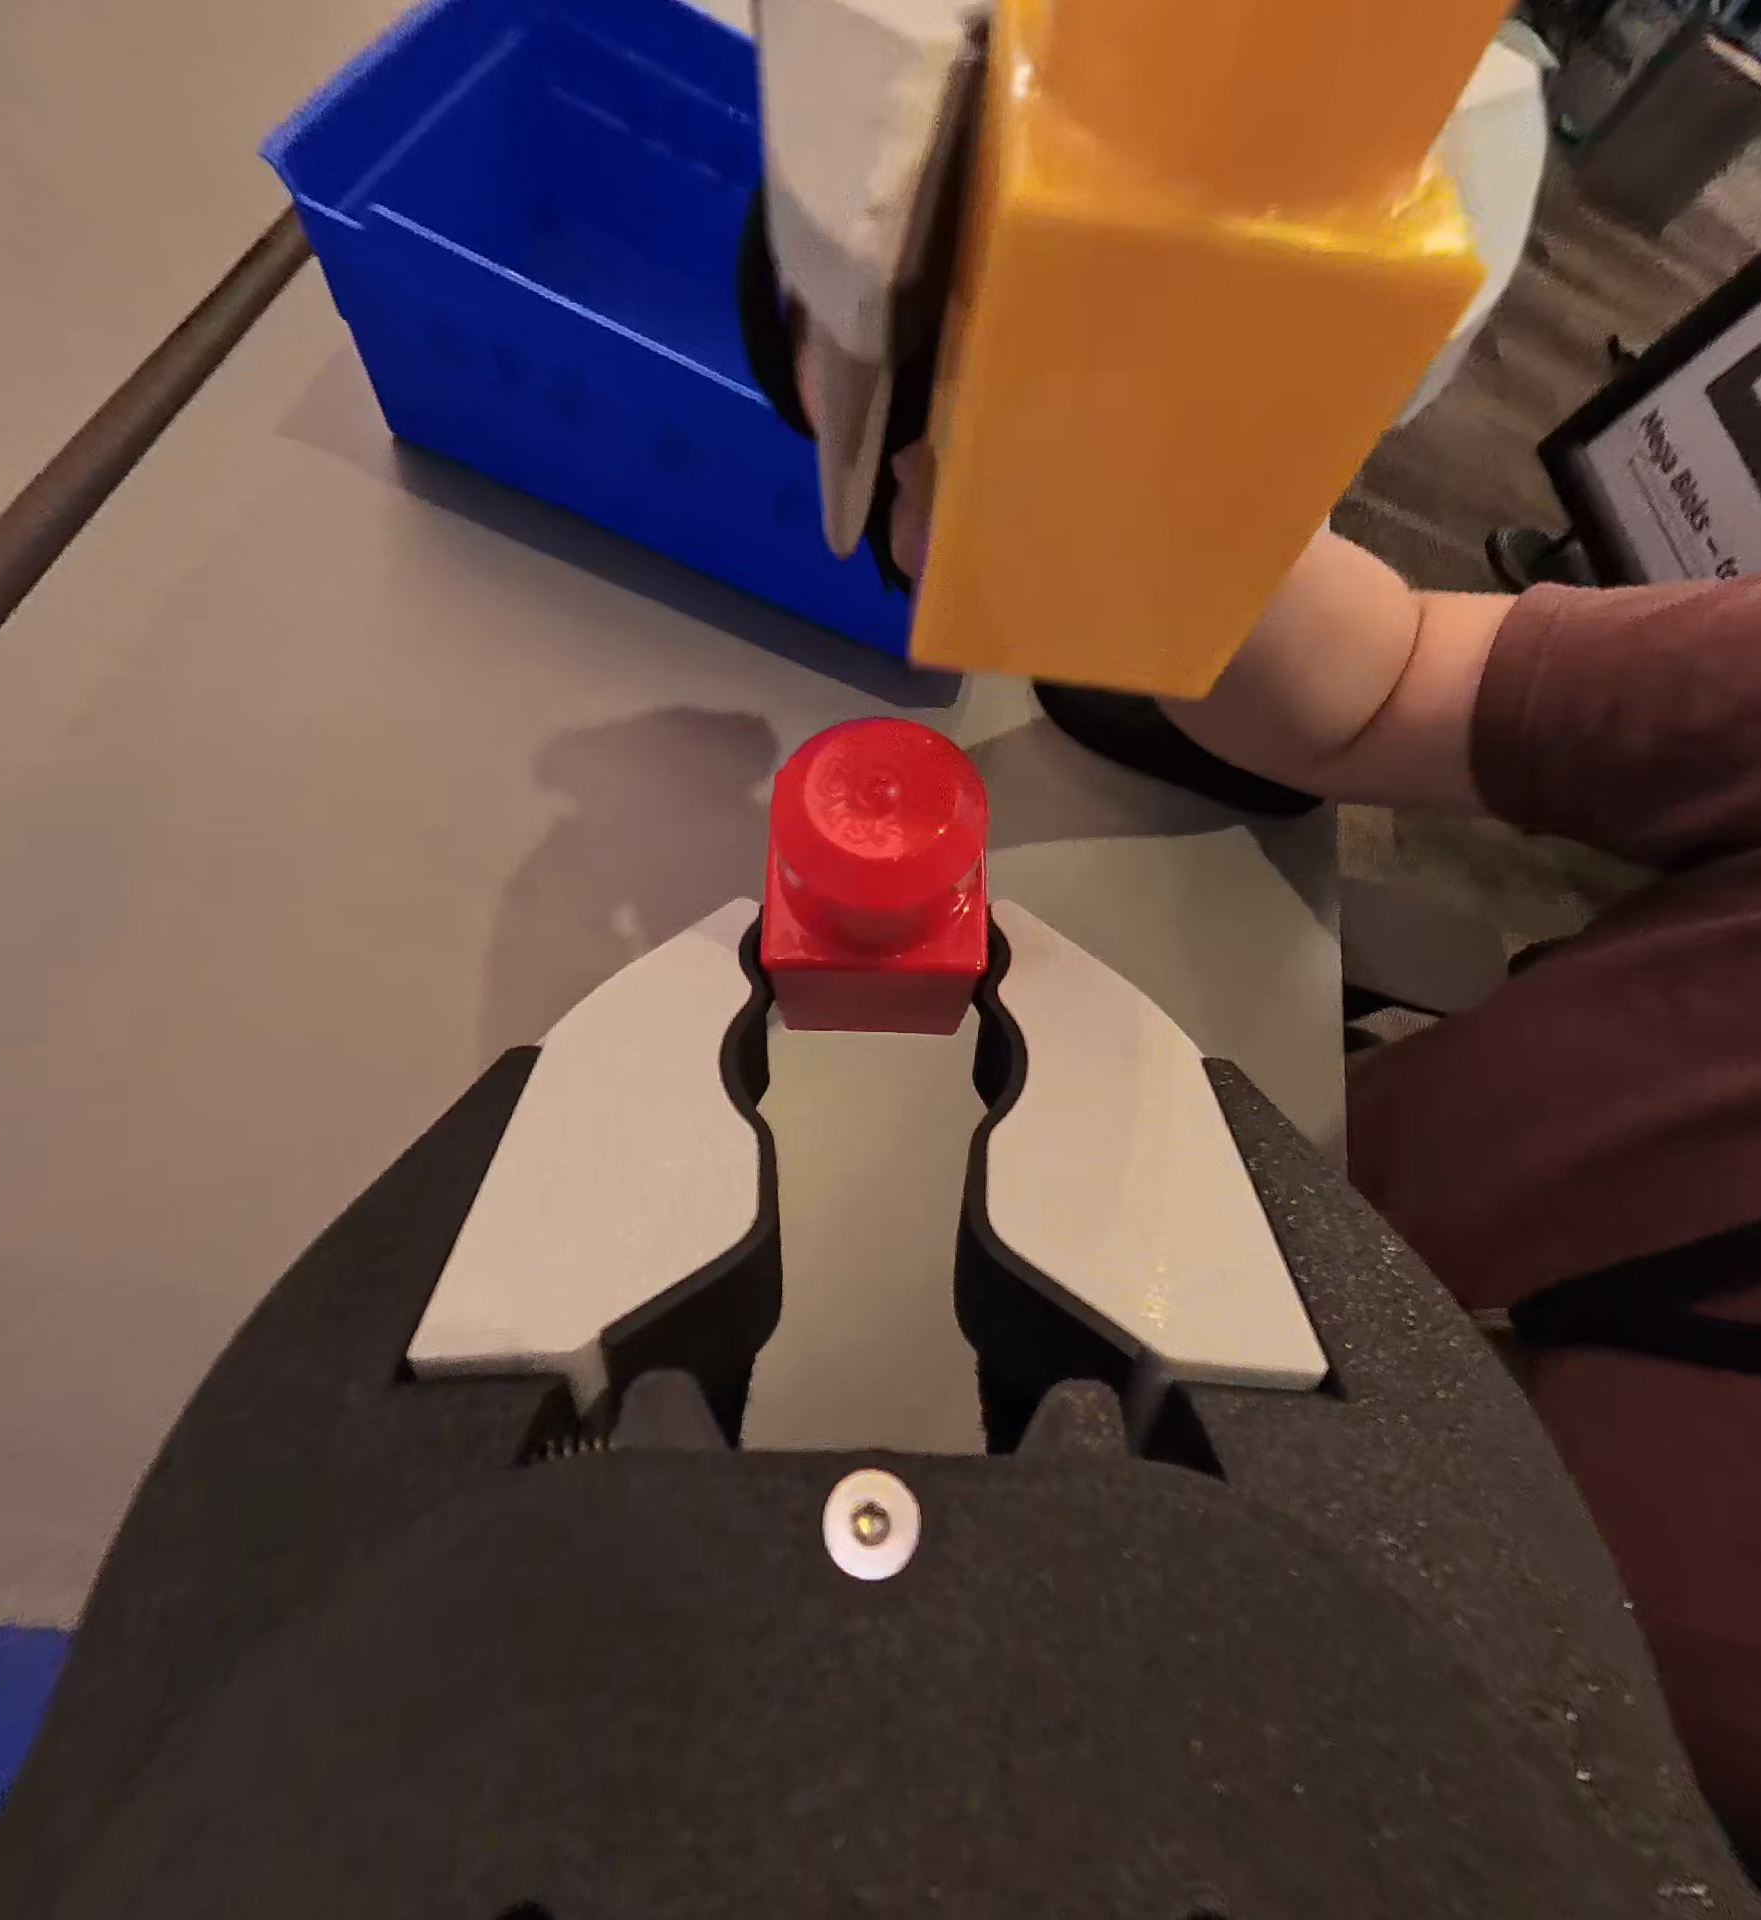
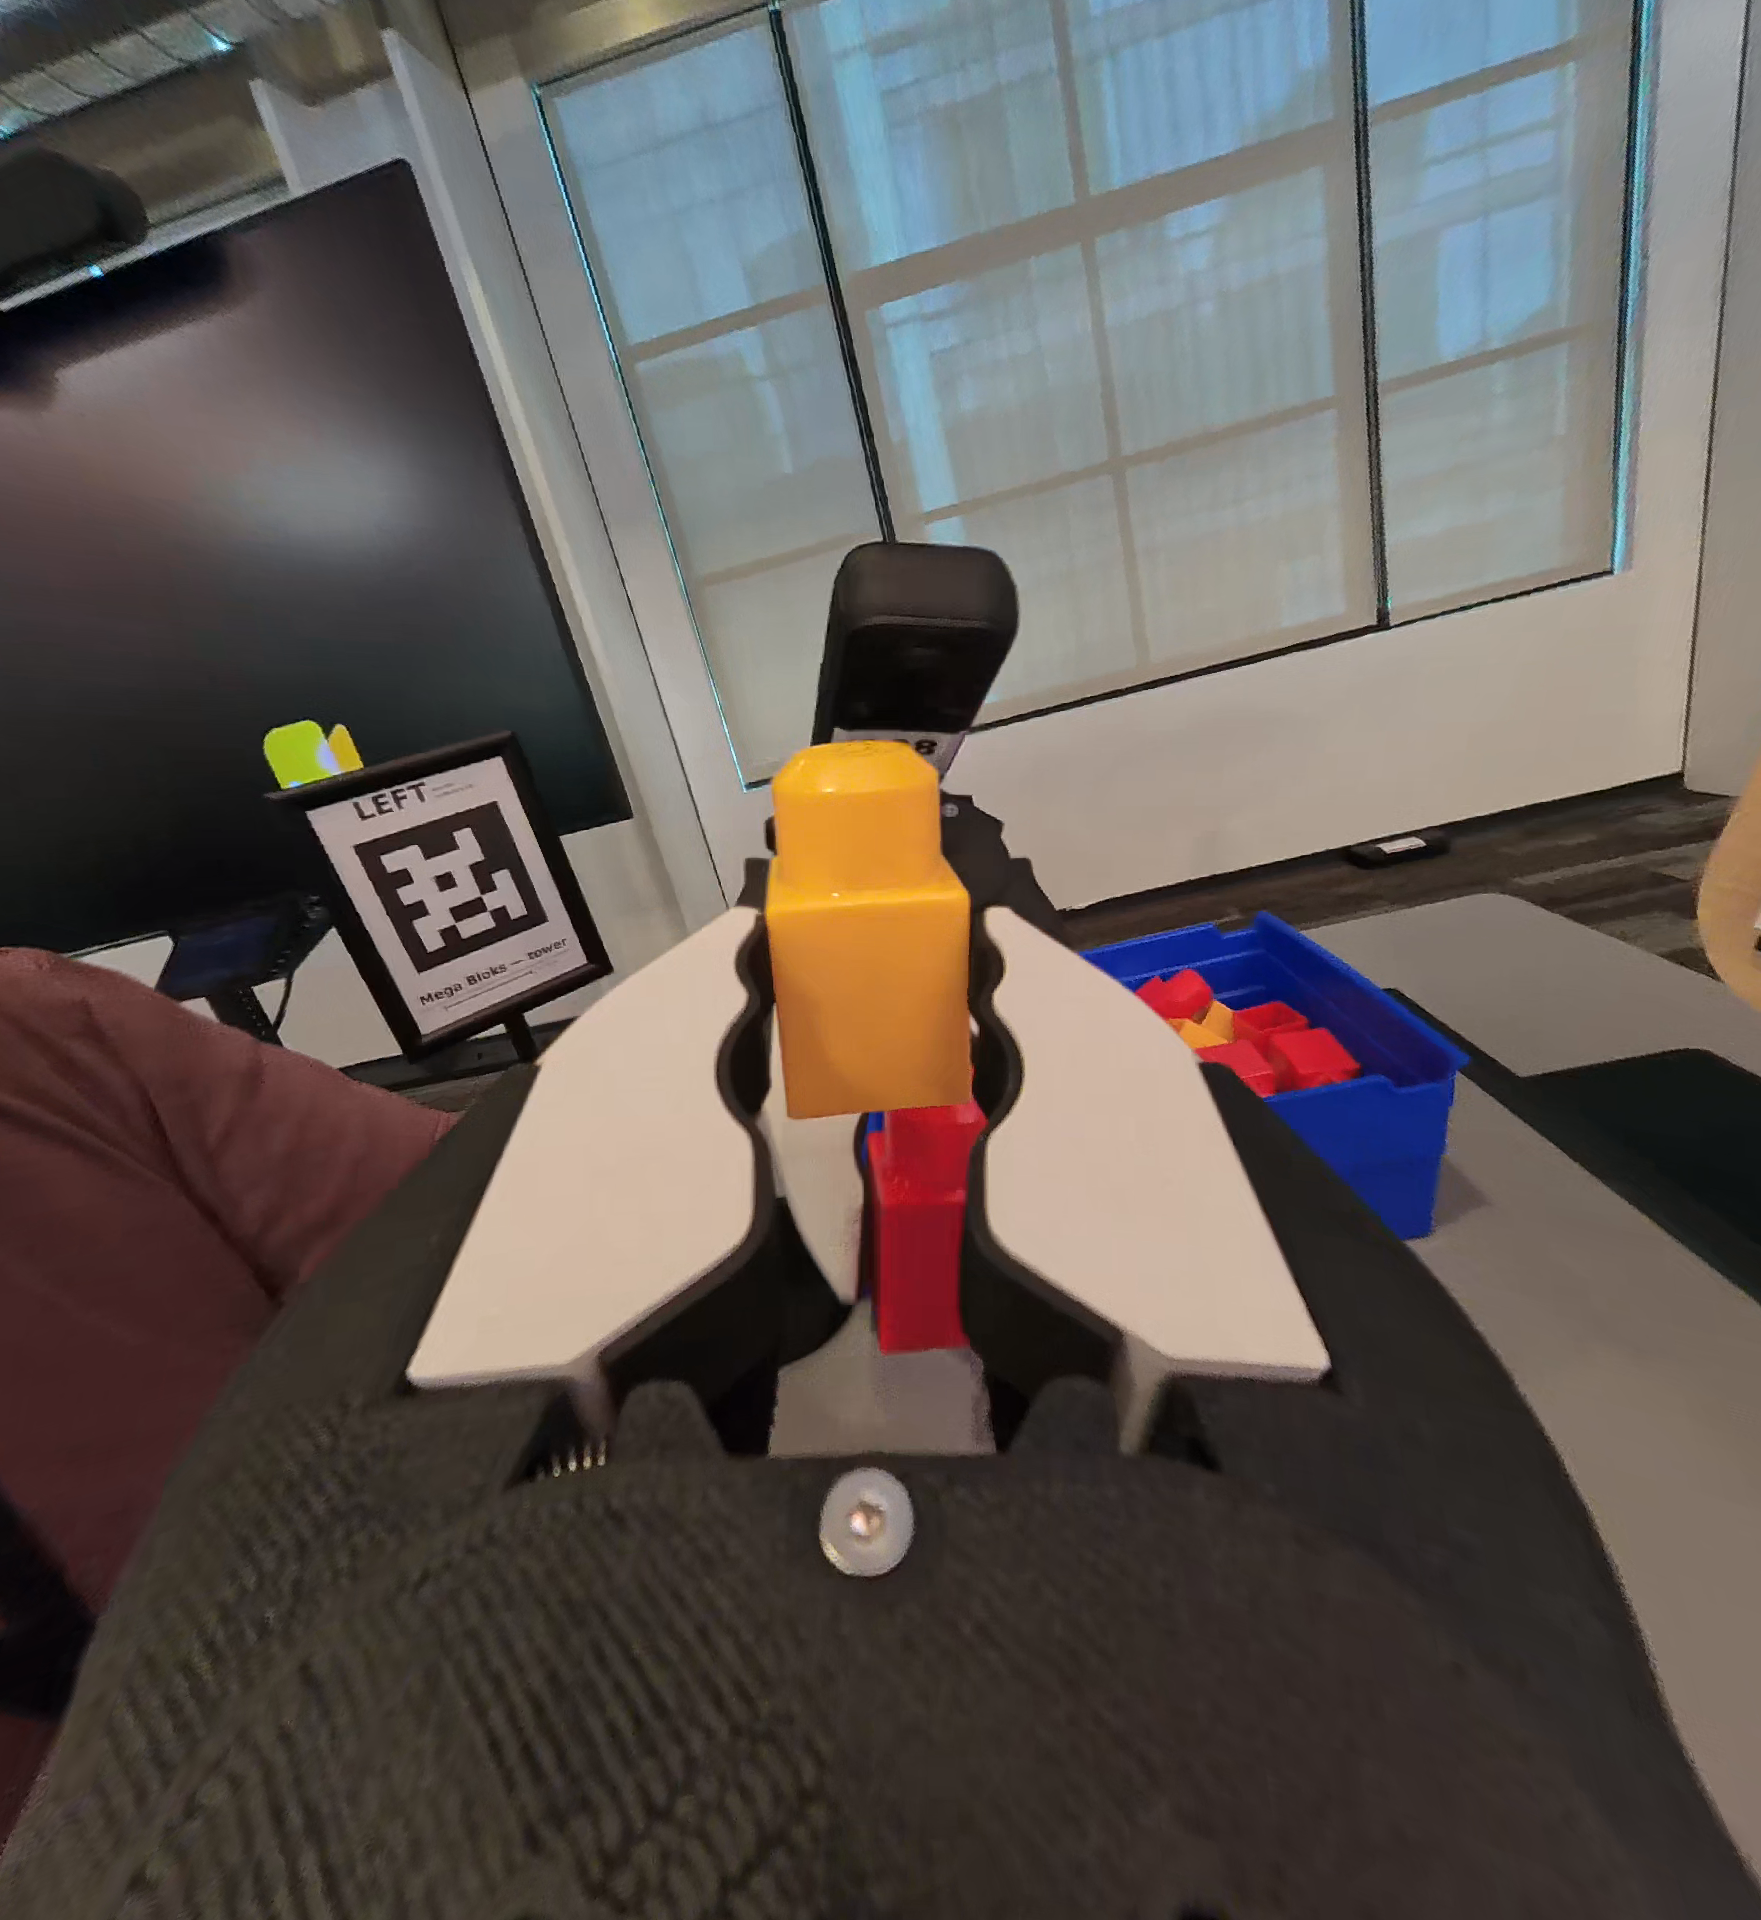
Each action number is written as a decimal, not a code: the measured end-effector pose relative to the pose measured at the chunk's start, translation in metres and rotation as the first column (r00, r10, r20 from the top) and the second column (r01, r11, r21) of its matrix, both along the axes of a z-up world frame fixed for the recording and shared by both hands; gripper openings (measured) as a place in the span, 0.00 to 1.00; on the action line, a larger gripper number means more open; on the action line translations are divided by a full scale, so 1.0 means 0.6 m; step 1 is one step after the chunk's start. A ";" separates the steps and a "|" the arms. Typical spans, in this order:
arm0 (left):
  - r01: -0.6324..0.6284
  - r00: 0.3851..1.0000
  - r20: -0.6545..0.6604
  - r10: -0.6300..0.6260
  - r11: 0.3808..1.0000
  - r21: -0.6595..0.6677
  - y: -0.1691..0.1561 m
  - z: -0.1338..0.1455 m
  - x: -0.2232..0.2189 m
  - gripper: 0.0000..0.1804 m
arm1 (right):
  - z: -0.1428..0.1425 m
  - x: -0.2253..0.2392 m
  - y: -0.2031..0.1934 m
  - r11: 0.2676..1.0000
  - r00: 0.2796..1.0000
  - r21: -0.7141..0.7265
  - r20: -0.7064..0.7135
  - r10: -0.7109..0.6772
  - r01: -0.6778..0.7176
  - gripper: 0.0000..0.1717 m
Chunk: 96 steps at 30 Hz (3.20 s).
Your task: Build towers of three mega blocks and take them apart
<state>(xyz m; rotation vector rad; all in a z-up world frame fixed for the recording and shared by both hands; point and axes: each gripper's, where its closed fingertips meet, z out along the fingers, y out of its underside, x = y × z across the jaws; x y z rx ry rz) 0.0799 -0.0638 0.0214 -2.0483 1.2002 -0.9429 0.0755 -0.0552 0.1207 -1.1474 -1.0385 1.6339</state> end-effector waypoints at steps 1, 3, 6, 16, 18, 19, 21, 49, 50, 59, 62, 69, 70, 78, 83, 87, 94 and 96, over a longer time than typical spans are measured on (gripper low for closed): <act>0.020 1.000 -0.011 -0.020 1.000 -0.002 0.000 -0.003 0.007 0.20 | -0.006 -0.002 0.001 1.000 1.000 -0.001 0.015 0.005 -0.005 0.21; 0.025 1.000 -0.018 -0.025 1.000 0.008 0.006 -0.004 0.013 0.20 | -0.021 -0.009 0.010 1.000 0.999 0.007 0.052 -0.015 0.014 0.21; 0.030 0.999 0.021 -0.030 1.000 -0.001 0.007 0.000 0.013 0.20 | -0.046 -0.020 0.019 1.000 0.994 -0.010 0.109 -0.017 0.018 0.21; -0.015 0.988 0.153 0.014 1.000 0.005 0.015 0.027 -0.021 0.20 | -0.075 -0.025 0.025 0.999 0.975 -0.020 0.219 -0.037 0.042 0.21; -0.007 0.982 0.191 0.013 0.999 -0.035 0.013 0.030 -0.020 0.20 | -0.071 -0.025 0.027 0.998 0.980 -0.035 0.194 -0.037 0.045 0.21; -0.016 0.980 0.198 0.026 0.999 -0.050 0.016 0.030 -0.019 0.20 | -0.071 -0.025 0.030 0.998 0.982 -0.045 0.187 -0.040 0.050 0.21; -0.016 0.977 0.214 0.025 0.999 -0.044 0.020 0.027 -0.017 0.20 | -0.074 -0.025 0.033 0.997 0.984 -0.066 0.176 -0.031 0.043 0.21; 0.034 0.985 0.168 -0.047 0.996 0.078 0.005 0.029 0.002 0.20 | -0.063 -0.023 0.014 0.992 0.988 -0.107 0.133 0.073 -0.059 0.22; 0.031 0.986 0.160 -0.043 0.997 0.075 0.006 0.028 0.001 0.20 | -0.066 -0.023 0.015 0.991 0.986 -0.115 0.146 0.078 -0.062 0.21; 0.080 0.996 0.042 -0.083 0.995 0.057 -0.008 -0.001 0.004 0.20 | -0.116 -0.011 -0.007 0.992 0.907 0.009 0.407 0.108 -0.122 0.22; 0.094 0.995 0.043 -0.095 0.995 0.029 -0.012 -0.005 0.005 0.19 | -0.133 -0.008 -0.014 0.988 0.875 0.058 0.474 0.098 -0.143 0.22; 0.097 0.988 0.123 -0.098 0.995 0.017 -0.009 0.008 0.002 0.20 | -0.127 -0.013 -0.011 0.989 0.895 0.000 0.425 0.134 -0.148 0.22; 0.083 0.983 0.167 -0.081 0.997 -0.006 -0.005 0.017 0.001 0.20 | -0.122 -0.015 -0.007 0.990 0.904 -0.029 0.404 0.137 -0.137 0.22; -0.004 0.994 0.112 0.009 0.999 -0.046 0.019 -0.005 -0.023 0.26 | -0.134 -0.012 0.023 0.997 0.892 -0.066 0.449 0.057 -0.030 0.21; 0.038 0.997 0.066 -0.032 0.996 -0.080 0.015 -0.036 -0.003 0.30 | -0.134 -0.006 0.013 0.998 0.873 -0.039 0.483 0.063 -0.051 0.22; 0.125 0.988 0.105 -0.116 0.989 -0.081 -0.002 -0.037 0.018 0.21 | -0.134 -0.006 0.009 0.998 0.866 -0.034 0.496 0.062 -0.051 0.22; 0.096 0.946 0.320 -0.058 0.990 -0.104 0.006 0.021 0.026 0.21 | -0.075 -0.002 0.029 0.994 0.950 -0.109 0.313 0.005 0.031 0.30; 0.083 0.940 0.338 -0.046 0.992 -0.096 0.008 0.026 0.029 0.21 | -0.069 -0.002 0.031 0.990 0.959 -0.135 0.285 0.007 0.033 0.28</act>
